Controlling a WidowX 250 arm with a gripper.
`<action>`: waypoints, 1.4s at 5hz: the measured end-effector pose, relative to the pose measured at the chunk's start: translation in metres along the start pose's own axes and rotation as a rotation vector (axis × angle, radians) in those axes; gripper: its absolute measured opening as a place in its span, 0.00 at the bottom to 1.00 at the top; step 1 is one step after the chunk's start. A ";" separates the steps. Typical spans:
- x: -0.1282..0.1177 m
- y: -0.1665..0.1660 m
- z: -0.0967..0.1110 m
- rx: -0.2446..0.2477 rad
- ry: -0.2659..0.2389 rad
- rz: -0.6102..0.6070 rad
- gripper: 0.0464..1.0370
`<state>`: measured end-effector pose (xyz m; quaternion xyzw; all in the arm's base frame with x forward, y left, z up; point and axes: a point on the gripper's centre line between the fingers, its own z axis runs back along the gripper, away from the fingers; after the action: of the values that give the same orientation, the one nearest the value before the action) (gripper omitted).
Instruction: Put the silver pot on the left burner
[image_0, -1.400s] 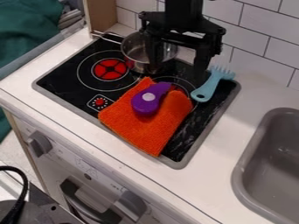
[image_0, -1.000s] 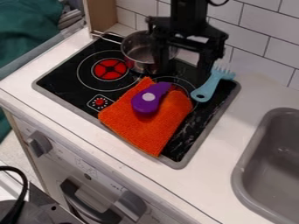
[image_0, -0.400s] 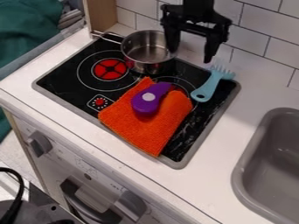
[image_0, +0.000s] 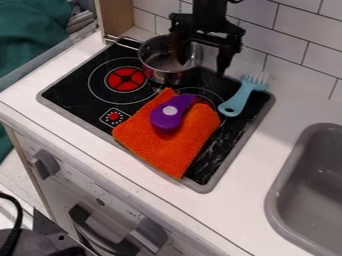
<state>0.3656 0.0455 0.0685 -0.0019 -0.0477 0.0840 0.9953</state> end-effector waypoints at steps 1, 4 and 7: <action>0.000 -0.004 -0.005 -0.026 -0.006 -0.010 0.62; -0.001 -0.008 -0.010 -0.039 -0.010 -0.021 0.01; -0.003 -0.011 0.014 -0.065 -0.056 -0.080 0.01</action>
<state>0.3627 0.0337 0.0826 -0.0300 -0.0785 0.0424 0.9956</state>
